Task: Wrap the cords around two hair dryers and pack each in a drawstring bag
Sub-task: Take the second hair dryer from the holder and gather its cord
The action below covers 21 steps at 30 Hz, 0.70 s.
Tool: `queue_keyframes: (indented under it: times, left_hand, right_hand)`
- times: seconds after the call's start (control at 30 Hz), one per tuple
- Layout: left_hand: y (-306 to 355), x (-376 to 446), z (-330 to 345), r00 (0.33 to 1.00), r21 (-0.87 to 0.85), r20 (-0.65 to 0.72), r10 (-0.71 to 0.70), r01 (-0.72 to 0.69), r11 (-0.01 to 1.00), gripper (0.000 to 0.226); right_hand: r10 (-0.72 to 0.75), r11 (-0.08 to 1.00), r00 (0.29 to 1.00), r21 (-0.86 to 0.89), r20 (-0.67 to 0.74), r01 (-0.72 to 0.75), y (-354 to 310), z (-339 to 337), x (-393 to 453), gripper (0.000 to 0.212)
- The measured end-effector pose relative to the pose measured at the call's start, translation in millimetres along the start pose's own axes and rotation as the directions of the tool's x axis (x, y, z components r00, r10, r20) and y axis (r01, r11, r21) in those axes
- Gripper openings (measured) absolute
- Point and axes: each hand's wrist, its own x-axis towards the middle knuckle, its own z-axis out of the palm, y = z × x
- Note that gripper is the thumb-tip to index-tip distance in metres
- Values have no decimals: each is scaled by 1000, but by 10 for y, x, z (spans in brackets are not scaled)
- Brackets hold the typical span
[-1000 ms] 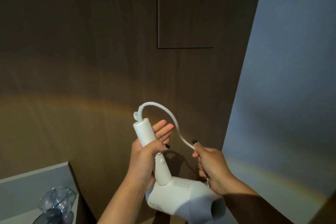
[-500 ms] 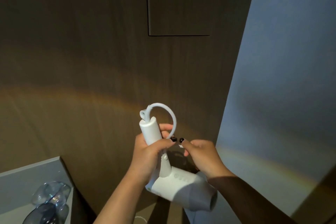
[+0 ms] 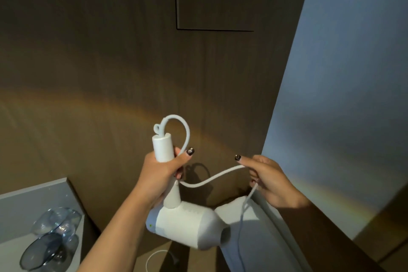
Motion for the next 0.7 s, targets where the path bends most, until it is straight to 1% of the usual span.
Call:
queue_keyframes:
  times: [0.1, 0.2, 0.3, 0.37, 0.43, 0.53, 0.57, 0.63, 0.7]
  left_hand:
    - [27, -69, 8, 990, 112, 133, -44, 29, 993, 19]
    - [86, -124, 47, 981, 137, 175, -84, 60, 989, 23]
    - [169, -143, 79, 983, 138, 172, -70, 46, 989, 45]
    - [208, -139, 87, 985, 167, 160, -60, 33, 985, 53]
    - [240, -140, 99, 984, 216, 173, -45, 6, 976, 54]
    - [272, -131, 105, 984, 237, 179, -19, -24, 971, 42]
    - [278, -125, 104, 984, 262, 178, -6, -41, 964, 38]
    - [273, -118, 112, 985, 371, 168, 29, -91, 924, 34]
    - [274, -121, 109, 987, 408, 150, 53, -111, 906, 29]
  right_hand:
    - [-40, 985, 992, 169, 116, 20, -222, 129, -7, 37]
    - [-122, 976, 976, 201, 182, 85, -475, 331, -93, 38]
    - [-216, 965, 948, 199, 234, 171, -703, 534, -208, 37]
    - [-283, 956, 923, 150, 261, 251, -819, 661, -297, 34]
    - [-349, 937, 898, 86, 268, 338, -895, 777, -377, 31]
    - [-443, 892, 856, 32, 264, 452, -951, 908, -458, 28]
    - [-479, 869, 838, 7, 261, 495, -951, 936, -476, 27]
    - [-546, 813, 794, -61, 269, 579, -954, 969, -506, 22]
    - [-588, 749, 748, -141, 308, 647, -969, 964, -528, 16]
